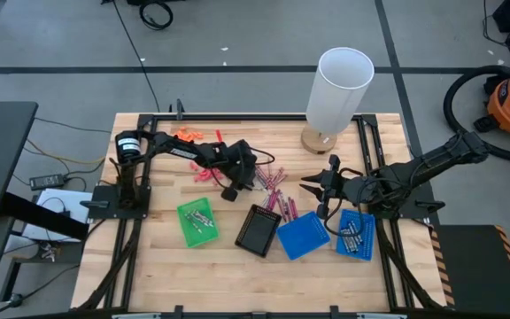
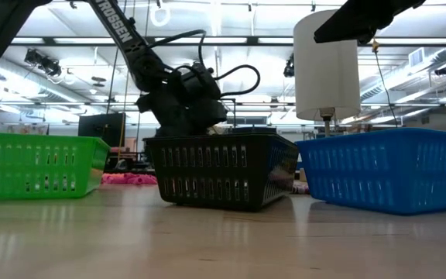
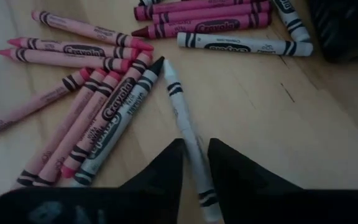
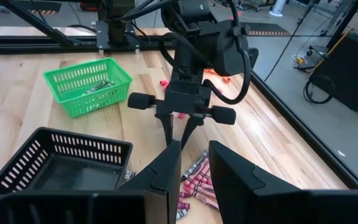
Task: Sort crayons
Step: Put the white crayon into the green bin
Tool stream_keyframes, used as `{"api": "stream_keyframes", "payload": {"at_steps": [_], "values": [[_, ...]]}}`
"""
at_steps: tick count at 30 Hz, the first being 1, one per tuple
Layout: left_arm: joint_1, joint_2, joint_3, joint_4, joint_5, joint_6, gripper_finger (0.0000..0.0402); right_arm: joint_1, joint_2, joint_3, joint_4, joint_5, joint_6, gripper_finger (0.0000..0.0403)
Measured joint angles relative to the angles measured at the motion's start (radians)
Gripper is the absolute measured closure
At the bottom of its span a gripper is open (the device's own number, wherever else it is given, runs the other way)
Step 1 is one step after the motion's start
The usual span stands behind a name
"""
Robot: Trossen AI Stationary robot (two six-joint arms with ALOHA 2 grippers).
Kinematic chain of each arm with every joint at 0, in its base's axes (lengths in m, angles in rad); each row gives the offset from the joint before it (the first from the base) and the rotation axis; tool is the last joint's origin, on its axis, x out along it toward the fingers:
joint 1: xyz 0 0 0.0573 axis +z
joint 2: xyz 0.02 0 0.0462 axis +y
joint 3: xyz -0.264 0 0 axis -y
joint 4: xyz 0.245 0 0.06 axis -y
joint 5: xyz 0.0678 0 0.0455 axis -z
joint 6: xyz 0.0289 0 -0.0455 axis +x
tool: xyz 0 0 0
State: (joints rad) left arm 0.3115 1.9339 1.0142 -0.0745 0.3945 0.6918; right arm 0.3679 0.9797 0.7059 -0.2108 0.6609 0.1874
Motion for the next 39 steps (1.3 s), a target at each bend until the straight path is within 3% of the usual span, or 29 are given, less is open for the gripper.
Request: {"api": "stream_keyframes", "payload": {"at_steps": [8,18,29,39], "values": [[-0.028,-0.003,0.001,-0.042,-0.107,0.039,0.0384,0.000,0.000,0.000,0.000,0.000,0.000,0.0311],[-0.093,-0.028,-0.001,-0.051,-0.256,0.057,0.0387,0.000,0.000,0.000,0.001,0.000,0.000,0.0311],[-0.103,-0.221,-0.009,-0.205,-0.352,0.055,0.0387,0.002,0.000,0.000,0.009,-0.008,0.000,0.0311],[-0.179,-0.430,-0.006,-0.378,-0.379,-0.072,0.0387,0.006,0.000,0.000,0.016,-0.017,0.004,0.0311]]}}
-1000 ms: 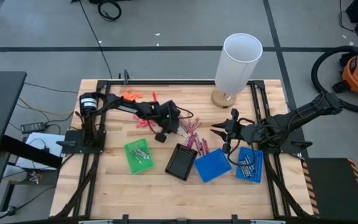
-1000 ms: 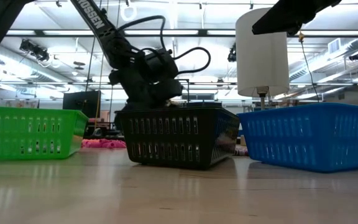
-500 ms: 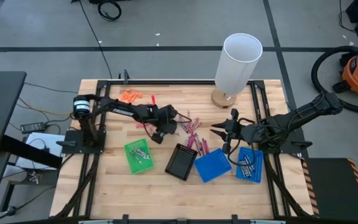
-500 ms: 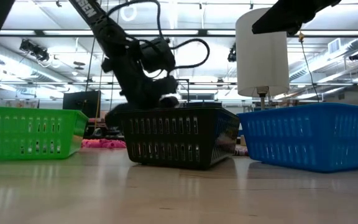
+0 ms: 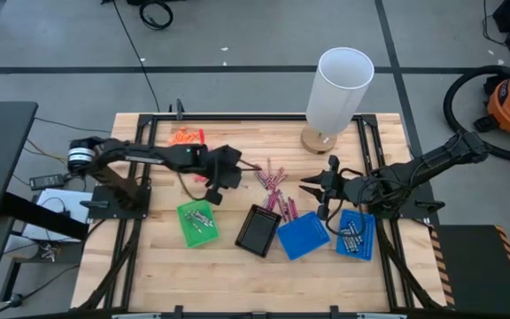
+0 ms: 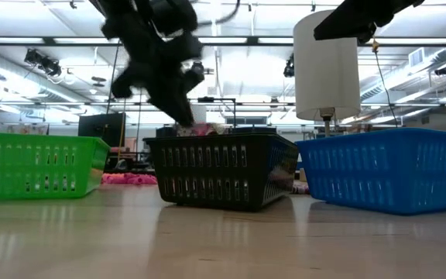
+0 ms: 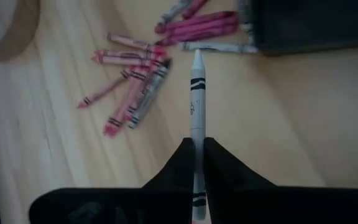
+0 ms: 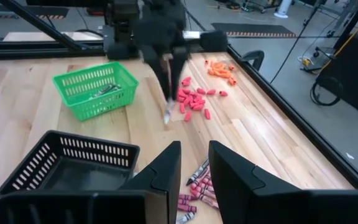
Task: Sort crayons
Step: Put the white crayon into the green bin
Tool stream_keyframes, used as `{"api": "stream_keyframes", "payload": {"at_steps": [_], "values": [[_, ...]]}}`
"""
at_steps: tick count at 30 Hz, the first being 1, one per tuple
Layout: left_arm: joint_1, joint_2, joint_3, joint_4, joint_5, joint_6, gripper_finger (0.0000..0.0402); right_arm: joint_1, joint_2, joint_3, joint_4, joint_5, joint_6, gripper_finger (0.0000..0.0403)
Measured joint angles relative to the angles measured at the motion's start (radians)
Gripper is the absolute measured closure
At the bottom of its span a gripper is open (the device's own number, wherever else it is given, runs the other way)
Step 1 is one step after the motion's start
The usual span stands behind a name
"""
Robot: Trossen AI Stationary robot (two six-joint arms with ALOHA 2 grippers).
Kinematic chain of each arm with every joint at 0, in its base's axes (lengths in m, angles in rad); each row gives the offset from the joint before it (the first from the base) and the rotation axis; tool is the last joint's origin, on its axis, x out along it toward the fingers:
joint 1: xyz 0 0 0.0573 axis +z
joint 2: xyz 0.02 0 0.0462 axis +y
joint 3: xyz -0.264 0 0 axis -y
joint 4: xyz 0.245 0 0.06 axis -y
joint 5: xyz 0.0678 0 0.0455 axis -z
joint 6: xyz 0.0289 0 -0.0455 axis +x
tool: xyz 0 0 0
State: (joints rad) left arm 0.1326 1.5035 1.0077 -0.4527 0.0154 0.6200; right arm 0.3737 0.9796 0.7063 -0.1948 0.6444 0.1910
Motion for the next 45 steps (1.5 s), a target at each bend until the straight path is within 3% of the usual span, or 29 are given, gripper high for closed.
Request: {"api": "stream_keyframes", "payload": {"at_steps": [20,29,40,45], "values": [[-0.319,-0.168,-0.004,-0.290,-0.233,-0.301,0.0387,0.000,0.000,-0.002,0.030,-0.017,0.001,0.0311],[-0.417,-0.193,-0.121,-0.288,-0.304,-0.402,0.0387,0.000,0.000,-0.003,0.019,-0.024,0.027,0.0311],[-0.427,-0.262,-0.199,-0.265,-0.297,-0.455,0.0387,-0.006,0.016,-0.033,0.057,-0.037,0.033,0.0311],[-0.436,-0.260,-0.224,-0.249,-0.229,-0.444,0.0387,-0.026,0.025,-0.039,0.064,-0.036,0.025,0.0311]]}}
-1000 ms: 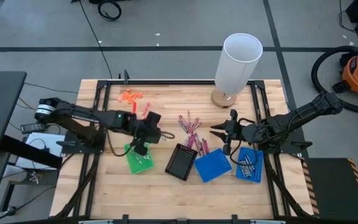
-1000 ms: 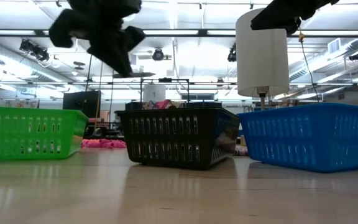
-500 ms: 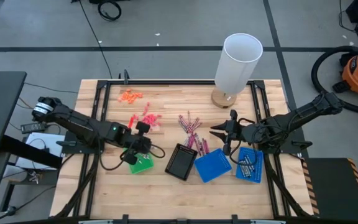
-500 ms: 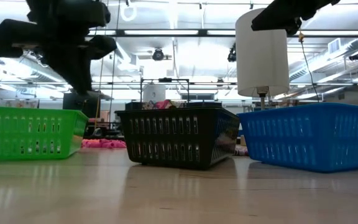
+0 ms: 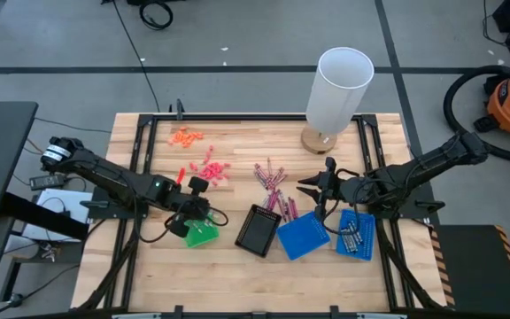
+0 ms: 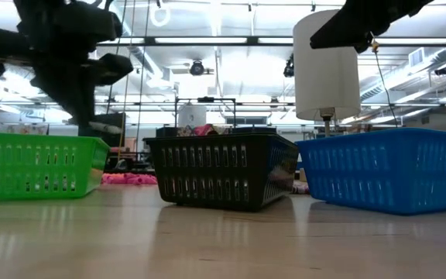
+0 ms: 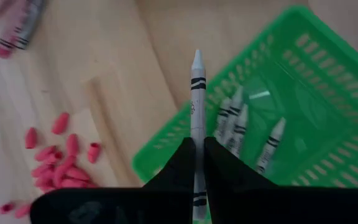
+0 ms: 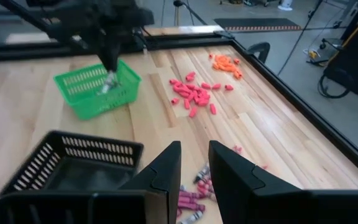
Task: Sort crayons
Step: Put the white crayon into the green bin, then put the black crayon into the right blue bin
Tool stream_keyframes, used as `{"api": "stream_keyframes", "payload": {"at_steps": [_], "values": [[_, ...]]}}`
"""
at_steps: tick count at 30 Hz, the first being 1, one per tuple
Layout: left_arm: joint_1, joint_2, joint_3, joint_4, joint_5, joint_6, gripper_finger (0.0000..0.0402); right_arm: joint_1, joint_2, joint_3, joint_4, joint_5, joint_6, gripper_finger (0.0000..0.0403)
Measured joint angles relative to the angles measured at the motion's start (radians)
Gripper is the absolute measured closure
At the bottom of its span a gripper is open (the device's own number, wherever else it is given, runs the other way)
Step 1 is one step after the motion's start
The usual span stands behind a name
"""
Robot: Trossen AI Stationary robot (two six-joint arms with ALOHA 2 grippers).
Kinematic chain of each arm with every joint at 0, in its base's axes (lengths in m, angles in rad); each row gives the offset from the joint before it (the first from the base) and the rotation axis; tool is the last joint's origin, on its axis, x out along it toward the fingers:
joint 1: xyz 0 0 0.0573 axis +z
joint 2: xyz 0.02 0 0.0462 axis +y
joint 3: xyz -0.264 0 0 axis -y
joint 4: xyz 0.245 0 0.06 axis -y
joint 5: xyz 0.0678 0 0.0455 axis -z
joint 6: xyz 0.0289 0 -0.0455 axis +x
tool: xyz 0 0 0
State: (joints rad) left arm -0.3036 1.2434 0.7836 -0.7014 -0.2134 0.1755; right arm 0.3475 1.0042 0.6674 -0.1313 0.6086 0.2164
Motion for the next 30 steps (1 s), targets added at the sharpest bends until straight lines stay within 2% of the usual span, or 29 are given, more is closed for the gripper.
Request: {"api": "stream_keyframes", "payload": {"at_steps": [5,15,30], "values": [[-0.038,0.000,-0.034,0.020,0.010,0.037,0.0387,-0.014,0.009,0.000,0.009,-0.007,-0.015,0.0311],[-0.089,0.000,-0.136,0.101,0.036,0.211,0.0382,-0.022,0.008,0.000,0.024,-0.007,-0.015,0.0311],[-0.088,0.001,-0.165,0.160,-0.010,0.168,0.0293,-0.022,0.008,0.000,0.030,-0.008,-0.017,0.0311]]}}
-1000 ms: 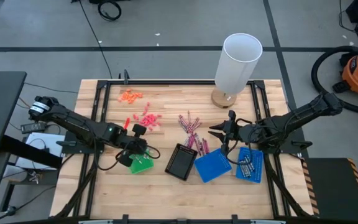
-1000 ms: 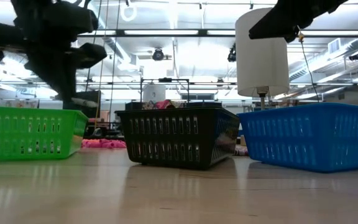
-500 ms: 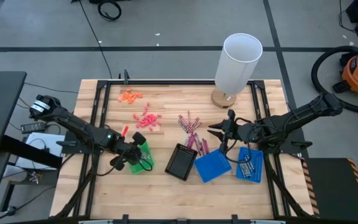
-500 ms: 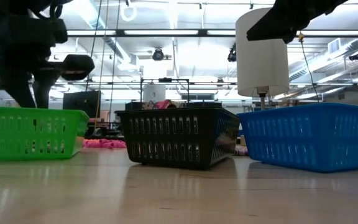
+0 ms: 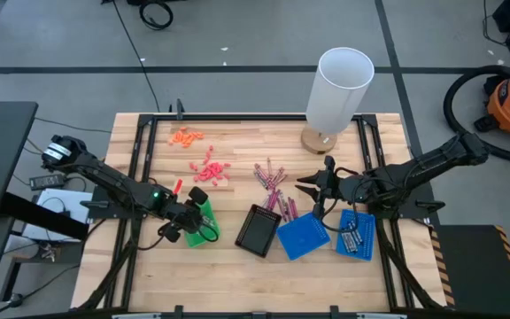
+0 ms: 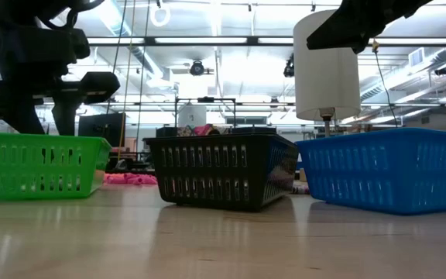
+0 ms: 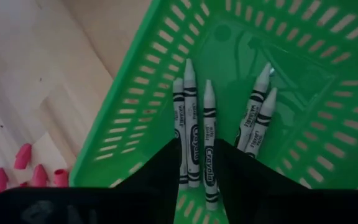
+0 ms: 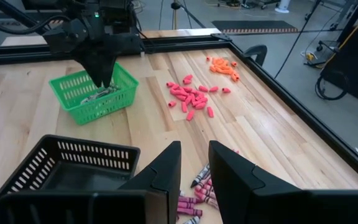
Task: Sort crayons
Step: Put the black crayon into the right blue bin
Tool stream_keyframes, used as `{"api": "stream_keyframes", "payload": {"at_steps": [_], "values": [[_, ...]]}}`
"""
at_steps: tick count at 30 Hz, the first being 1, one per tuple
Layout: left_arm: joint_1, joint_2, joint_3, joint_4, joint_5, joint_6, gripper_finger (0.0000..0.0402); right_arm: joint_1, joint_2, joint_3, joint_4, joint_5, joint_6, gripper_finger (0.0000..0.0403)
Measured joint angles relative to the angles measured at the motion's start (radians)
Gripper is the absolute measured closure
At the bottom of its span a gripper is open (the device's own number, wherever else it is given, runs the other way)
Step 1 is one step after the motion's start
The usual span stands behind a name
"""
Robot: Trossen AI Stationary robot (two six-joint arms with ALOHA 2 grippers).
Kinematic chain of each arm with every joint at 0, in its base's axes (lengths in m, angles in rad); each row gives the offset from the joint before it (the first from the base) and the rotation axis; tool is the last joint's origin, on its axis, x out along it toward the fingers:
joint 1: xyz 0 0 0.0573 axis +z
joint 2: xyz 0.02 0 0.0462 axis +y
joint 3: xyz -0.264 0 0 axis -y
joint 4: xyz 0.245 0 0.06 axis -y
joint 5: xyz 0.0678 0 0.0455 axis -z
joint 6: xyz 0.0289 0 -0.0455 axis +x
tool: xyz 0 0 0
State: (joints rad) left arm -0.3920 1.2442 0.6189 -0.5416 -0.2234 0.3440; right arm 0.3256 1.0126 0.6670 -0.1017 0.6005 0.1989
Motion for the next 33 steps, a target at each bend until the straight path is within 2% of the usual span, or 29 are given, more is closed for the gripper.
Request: {"api": "stream_keyframes", "payload": {"at_steps": [5,10,13,20,26,33], "values": [[0.000,0.000,0.037,-0.033,-0.012,-0.001,0.0284,0.000,0.000,0.000,0.000,-0.001,0.000,0.0311],[0.000,0.000,0.104,-0.059,-0.103,-0.002,0.0283,0.000,0.000,0.000,-0.001,-0.001,0.006,0.0311],[0.008,0.000,0.125,-0.058,-0.117,-0.023,0.0283,-0.001,0.001,0.000,0.002,-0.001,0.006,0.0311],[0.063,0.000,0.128,0.044,-0.167,-0.065,0.0283,-0.030,0.074,0.000,0.047,-0.023,-0.012,0.0311],[0.133,0.000,0.128,0.091,-0.162,-0.040,0.0283,-0.067,0.123,0.000,0.085,-0.087,-0.026,0.0311],[0.197,0.000,0.128,0.157,-0.092,0.008,0.0283,-0.094,0.131,0.000,0.086,-0.112,-0.026,0.0311]]}}
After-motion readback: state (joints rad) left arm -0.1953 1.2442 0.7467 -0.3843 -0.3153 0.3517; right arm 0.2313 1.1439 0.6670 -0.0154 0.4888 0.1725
